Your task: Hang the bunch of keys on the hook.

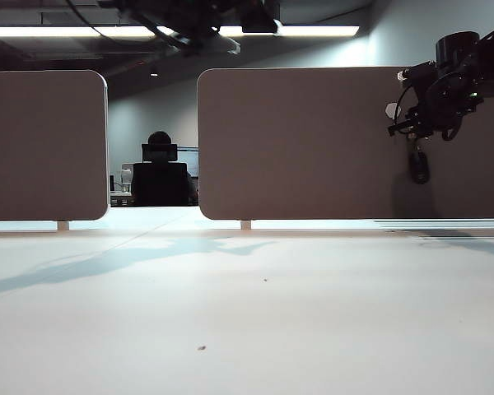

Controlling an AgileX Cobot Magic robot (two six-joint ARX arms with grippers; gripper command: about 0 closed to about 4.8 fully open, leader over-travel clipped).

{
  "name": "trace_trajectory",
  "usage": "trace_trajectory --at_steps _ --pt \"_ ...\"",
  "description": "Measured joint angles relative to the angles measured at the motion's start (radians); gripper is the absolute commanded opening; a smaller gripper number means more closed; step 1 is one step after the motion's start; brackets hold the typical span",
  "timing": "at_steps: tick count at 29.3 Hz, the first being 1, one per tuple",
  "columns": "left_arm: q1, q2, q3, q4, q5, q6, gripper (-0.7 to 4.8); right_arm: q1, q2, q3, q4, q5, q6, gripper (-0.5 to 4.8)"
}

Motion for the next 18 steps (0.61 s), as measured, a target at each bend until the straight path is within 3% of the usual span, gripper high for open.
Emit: trace_trajectory --at_steps 3,8,18 --pt "0.003 0.049 0.061 -0.084 0.015 0.001 4.79 0.010 -0.006 0.000 0.000 -0.035 0.002 -0.06" --pt "-0.008 0.051 0.071 -0.072 0.018 0.044 4.79 0.024 -0.010 0.000 0.003 -0.042 0.002 -0.06" --pt "-0.014 0.051 0.071 -0.111 0.021 0.047 4.79 0.037 -0.010 0.001 -0.015 -0.016 -0.003 -0.06"
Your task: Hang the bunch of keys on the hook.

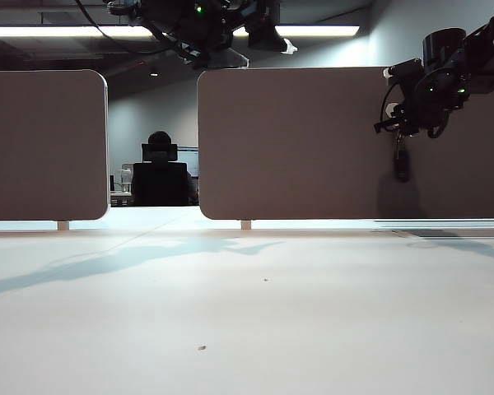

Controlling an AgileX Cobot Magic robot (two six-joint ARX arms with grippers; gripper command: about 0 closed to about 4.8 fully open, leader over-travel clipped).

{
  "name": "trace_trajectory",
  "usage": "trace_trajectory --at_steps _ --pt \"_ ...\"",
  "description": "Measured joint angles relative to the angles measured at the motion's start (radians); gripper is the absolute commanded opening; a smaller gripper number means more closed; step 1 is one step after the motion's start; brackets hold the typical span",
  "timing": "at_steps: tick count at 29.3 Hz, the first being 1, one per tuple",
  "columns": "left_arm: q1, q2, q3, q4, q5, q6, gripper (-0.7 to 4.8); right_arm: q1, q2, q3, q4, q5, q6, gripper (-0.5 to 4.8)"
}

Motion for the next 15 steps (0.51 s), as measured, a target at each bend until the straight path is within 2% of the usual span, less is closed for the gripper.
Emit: trace_trajectory --at_steps 4,15 --pt "0.000 0.000 0.000 -0.012 0.000 0.000 4.79 -0.001 0.002 0.001 0.001 0.030 -0.007 -0.06" --pt "0.000 0.000 0.000 -0.032 0.018 0.000 4.79 -0.023 0.032 0.002 -0.015 0.023 -0.008 -0.06"
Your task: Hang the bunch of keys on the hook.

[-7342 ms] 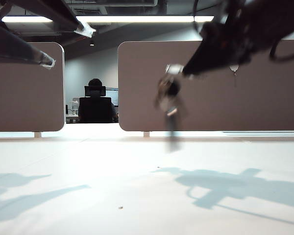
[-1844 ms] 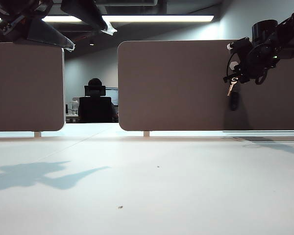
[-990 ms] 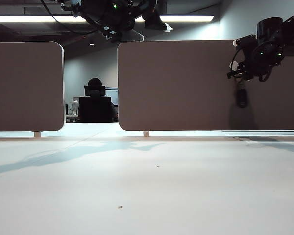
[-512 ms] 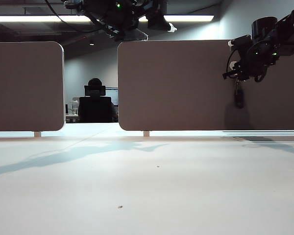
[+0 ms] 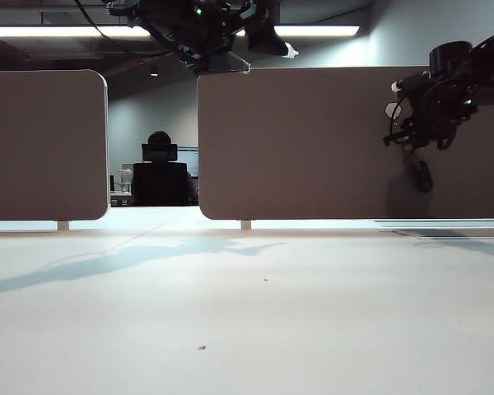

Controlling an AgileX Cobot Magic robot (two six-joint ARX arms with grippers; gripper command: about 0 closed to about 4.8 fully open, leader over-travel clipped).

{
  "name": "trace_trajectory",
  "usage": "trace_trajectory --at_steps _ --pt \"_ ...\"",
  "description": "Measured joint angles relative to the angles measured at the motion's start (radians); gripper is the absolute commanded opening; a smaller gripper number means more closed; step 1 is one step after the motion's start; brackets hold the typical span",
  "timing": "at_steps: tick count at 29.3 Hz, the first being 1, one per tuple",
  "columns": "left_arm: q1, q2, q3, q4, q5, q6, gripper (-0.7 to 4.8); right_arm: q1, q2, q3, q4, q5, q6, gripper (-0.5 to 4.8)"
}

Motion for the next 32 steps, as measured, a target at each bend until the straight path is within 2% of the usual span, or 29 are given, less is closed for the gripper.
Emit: trace_trajectory --at_steps 32 --pt "0.000 0.000 0.000 0.008 0.001 0.000 4.79 0.021 -0.055 -0.004 -0.027 0.001 -0.033 -0.06"
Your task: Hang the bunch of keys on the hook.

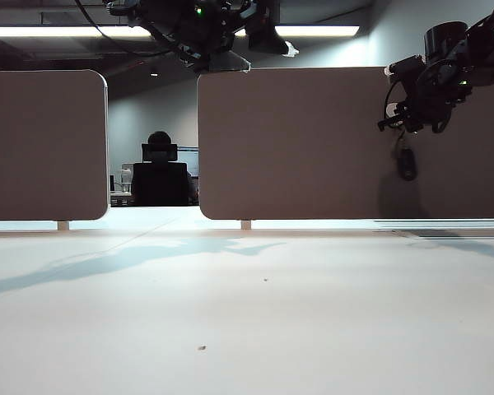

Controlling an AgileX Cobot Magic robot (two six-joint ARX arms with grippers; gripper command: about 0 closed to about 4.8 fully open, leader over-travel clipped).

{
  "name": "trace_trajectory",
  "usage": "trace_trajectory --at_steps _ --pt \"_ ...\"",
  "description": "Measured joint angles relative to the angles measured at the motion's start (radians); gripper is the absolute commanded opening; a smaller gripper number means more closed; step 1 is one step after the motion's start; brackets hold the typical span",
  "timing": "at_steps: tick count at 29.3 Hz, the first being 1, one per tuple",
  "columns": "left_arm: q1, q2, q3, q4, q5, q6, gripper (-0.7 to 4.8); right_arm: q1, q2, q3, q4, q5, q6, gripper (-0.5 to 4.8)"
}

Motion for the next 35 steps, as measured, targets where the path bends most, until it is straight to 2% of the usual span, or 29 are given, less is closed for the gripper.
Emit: trace_trajectory --at_steps 32,33,35 --pt "0.000 0.000 0.000 -0.082 0.000 0.000 4.79 -0.012 0.046 0.005 0.024 -0.053 -0.011 -0.05" --pt "0.000 0.000 0.000 -0.081 0.000 0.000 4.79 -0.012 0.046 0.005 0.024 -0.052 -0.011 0.04" --pt "0.000 0.000 0.000 -0.082 0.000 0.000 4.79 -0.012 0.046 0.005 0.023 -0.052 -0.011 1.03"
